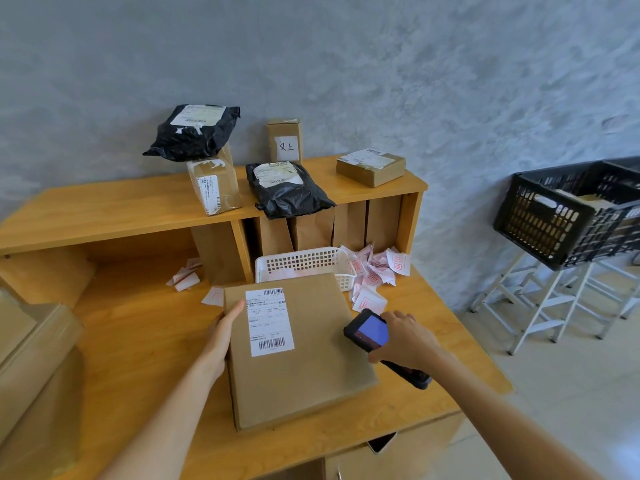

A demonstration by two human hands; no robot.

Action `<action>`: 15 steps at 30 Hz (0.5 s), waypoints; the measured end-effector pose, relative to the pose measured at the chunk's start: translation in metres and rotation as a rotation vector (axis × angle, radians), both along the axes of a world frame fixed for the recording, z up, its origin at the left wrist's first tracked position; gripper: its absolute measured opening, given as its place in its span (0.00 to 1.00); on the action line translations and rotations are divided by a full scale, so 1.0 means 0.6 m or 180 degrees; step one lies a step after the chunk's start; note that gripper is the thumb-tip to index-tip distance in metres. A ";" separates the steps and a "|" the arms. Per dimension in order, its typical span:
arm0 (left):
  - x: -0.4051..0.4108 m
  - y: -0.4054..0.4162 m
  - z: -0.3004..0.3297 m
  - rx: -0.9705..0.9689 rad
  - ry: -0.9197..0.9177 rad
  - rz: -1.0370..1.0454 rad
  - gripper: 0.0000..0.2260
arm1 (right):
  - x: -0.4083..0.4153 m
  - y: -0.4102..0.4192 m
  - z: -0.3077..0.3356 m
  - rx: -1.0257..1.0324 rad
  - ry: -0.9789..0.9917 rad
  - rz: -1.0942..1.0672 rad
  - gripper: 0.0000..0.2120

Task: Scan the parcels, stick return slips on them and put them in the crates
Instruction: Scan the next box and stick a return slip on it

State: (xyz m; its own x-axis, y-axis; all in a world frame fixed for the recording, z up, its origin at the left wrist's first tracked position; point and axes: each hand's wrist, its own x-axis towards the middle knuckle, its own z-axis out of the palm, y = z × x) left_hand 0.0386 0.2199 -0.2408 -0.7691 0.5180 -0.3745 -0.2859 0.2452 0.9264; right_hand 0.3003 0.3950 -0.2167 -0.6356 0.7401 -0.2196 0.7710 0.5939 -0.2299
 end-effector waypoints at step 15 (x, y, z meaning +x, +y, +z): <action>0.001 0.031 -0.073 -0.0538 0.0039 -0.0709 0.27 | 0.024 0.012 -0.154 -0.0574 -0.0107 -0.1477 0.36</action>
State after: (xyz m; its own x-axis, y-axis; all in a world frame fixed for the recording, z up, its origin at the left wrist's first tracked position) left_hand 0.0394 0.2383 -0.2844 -0.6481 0.6059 -0.4614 -0.1967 0.4521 0.8700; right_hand 0.3148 0.4020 -0.3089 -0.2386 0.8917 -0.3848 0.9533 0.1396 -0.2677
